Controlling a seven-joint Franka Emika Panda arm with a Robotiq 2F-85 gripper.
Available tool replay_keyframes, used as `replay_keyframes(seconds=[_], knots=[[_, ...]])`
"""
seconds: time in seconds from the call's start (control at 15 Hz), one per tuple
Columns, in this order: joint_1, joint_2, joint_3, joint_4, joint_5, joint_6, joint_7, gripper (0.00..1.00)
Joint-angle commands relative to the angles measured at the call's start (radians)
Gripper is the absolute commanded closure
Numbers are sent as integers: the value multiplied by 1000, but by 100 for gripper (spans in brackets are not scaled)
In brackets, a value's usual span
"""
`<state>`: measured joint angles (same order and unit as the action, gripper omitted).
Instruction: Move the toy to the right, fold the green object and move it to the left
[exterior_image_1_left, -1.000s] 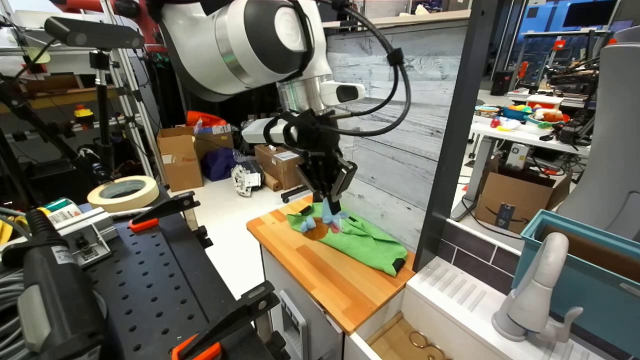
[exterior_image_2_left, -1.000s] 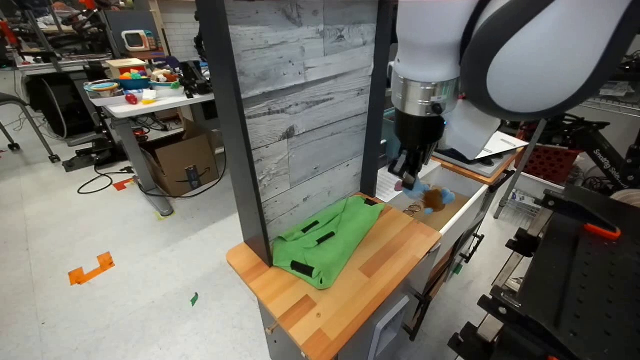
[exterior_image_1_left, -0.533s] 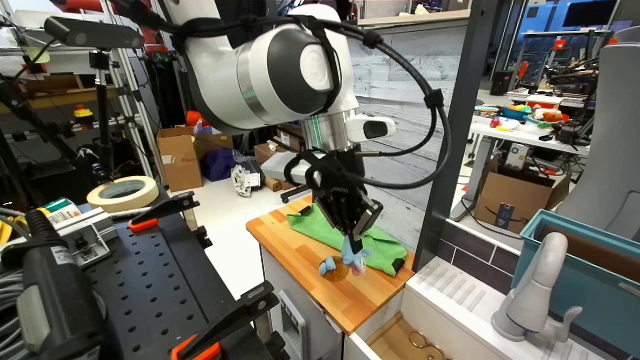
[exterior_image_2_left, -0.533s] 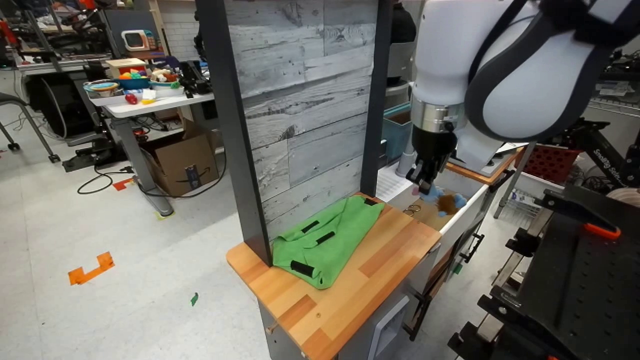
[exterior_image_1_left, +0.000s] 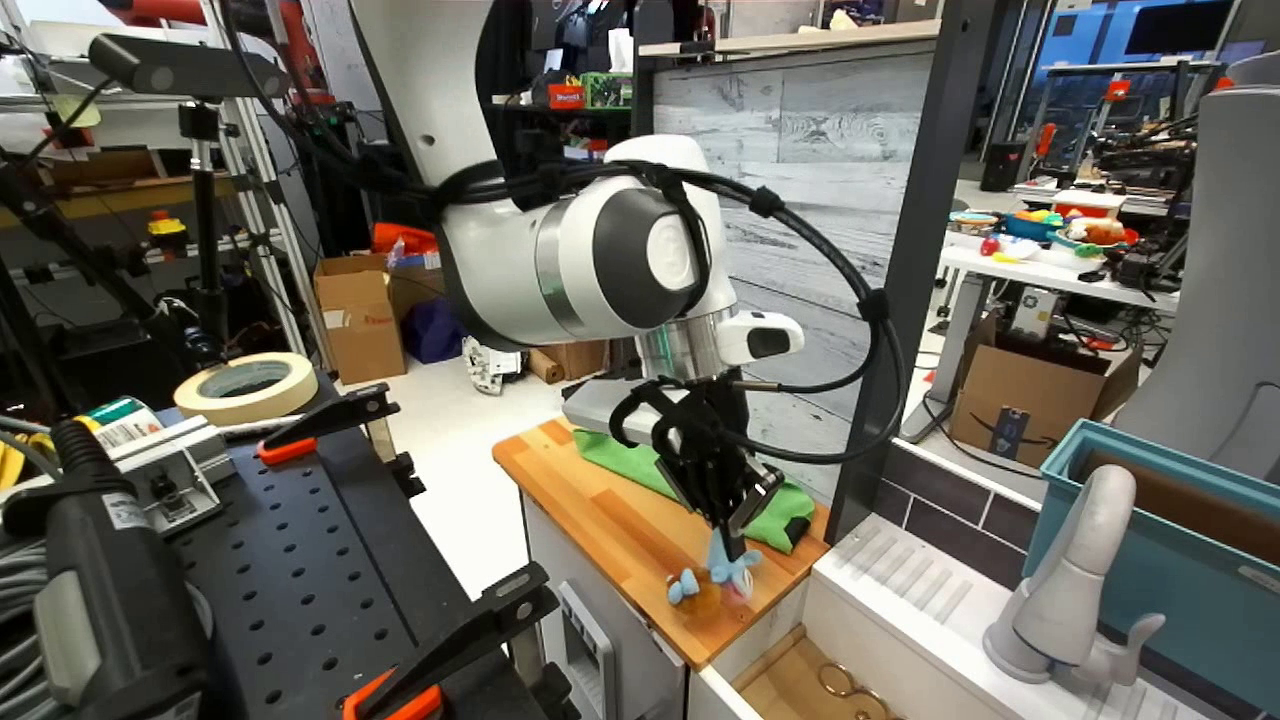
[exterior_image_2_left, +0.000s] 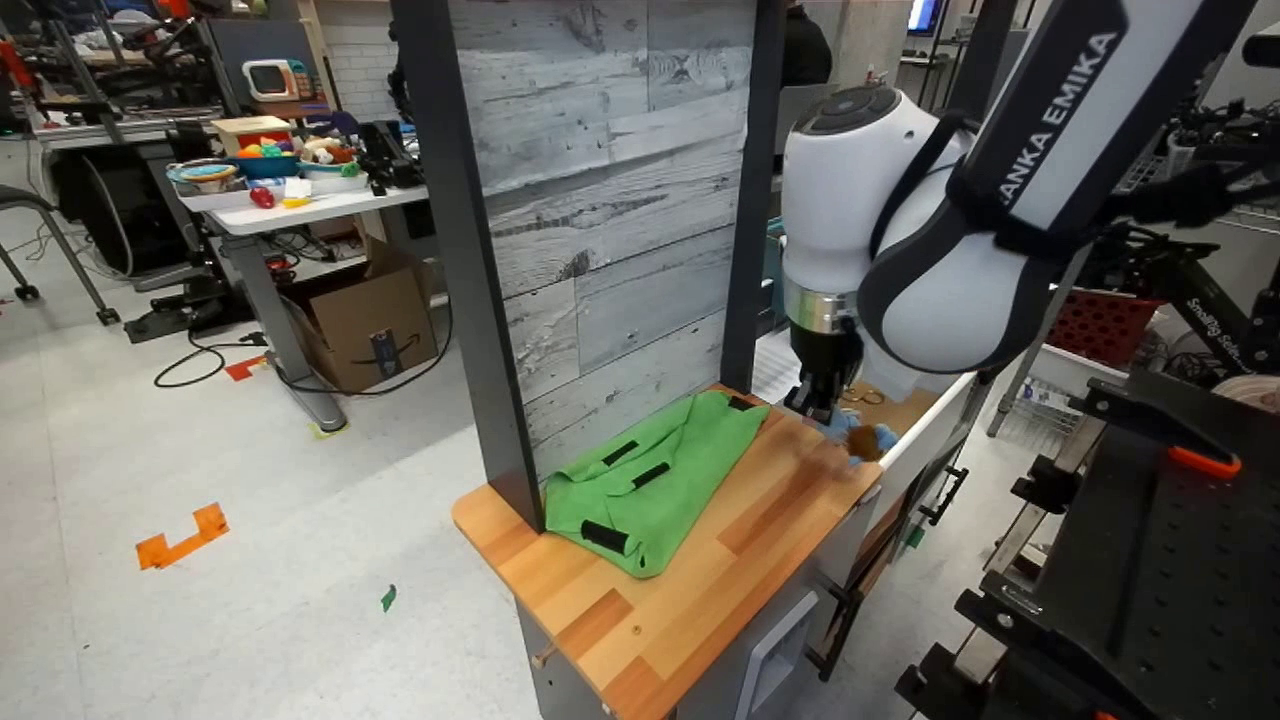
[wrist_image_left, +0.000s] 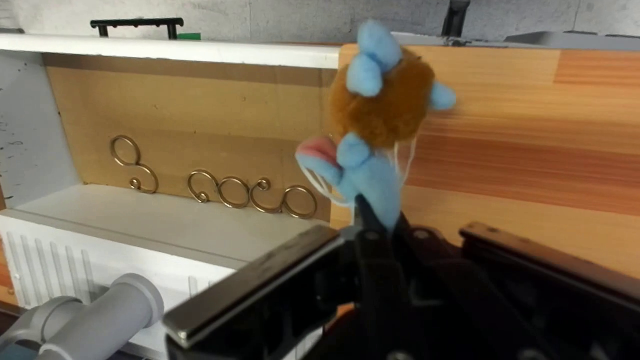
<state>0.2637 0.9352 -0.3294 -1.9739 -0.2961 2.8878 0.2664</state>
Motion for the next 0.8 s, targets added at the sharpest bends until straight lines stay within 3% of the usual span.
replay_keyframes(seconds=[0.0,0.07,0.13,0.2,0.4,0.73], knots=[[12,73,4,92,41,-7,-9,99],[15,78,5,99,46,-5,-10,99],[17,83,8,106,48,-4,-14,91],[17,76,11,102,53,-3,-17,70],[17,43,15,74,52,25,-28,60],[-9,7,27,68,69,45,-39,24]])
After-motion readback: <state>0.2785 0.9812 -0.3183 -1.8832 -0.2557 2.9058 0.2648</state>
